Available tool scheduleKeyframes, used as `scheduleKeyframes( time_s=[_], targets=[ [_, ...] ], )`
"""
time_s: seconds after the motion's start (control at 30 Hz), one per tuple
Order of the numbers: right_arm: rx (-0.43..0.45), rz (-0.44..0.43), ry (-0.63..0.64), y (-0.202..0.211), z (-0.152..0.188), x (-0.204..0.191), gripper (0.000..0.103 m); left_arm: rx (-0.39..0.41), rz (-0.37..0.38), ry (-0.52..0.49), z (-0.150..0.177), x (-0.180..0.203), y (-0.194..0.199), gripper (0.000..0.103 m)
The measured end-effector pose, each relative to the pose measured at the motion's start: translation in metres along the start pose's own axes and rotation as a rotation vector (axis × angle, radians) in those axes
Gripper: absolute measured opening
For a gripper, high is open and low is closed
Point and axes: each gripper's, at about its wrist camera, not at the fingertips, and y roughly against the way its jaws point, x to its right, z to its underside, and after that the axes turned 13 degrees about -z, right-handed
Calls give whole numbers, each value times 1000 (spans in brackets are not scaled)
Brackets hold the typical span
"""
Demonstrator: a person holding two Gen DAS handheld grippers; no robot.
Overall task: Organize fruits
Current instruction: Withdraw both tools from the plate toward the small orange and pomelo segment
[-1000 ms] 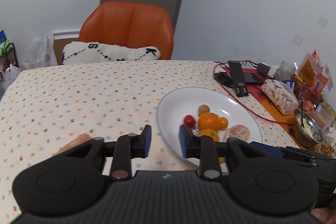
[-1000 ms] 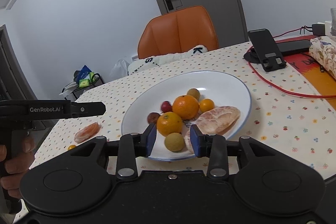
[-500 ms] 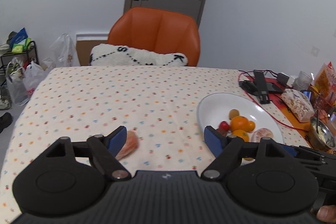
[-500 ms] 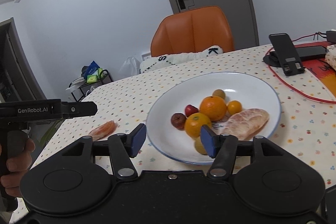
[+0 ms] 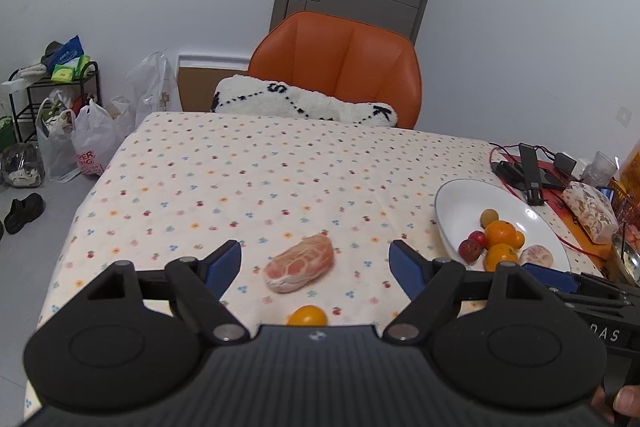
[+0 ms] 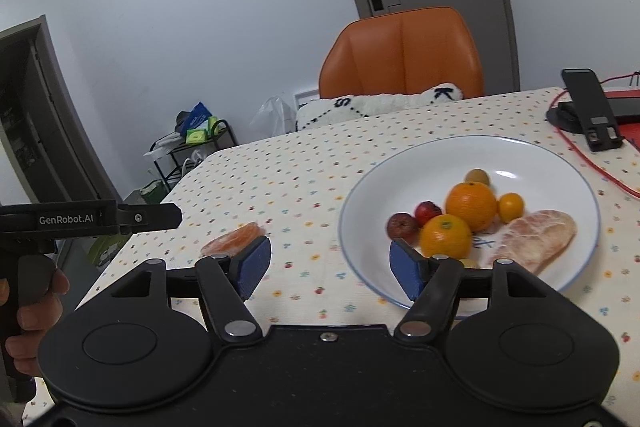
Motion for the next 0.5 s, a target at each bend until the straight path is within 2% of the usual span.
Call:
scheduleKeyframes(
  time_s=[0.37,0.5],
  targets=[
    [-29,-26,31,-15,-1,-18,78,-39,27,4,17,-9,-11,75],
    [-40,-29,39,-19,0,-22,78,-60,40,1,23,-9,-17,66]
  ],
)
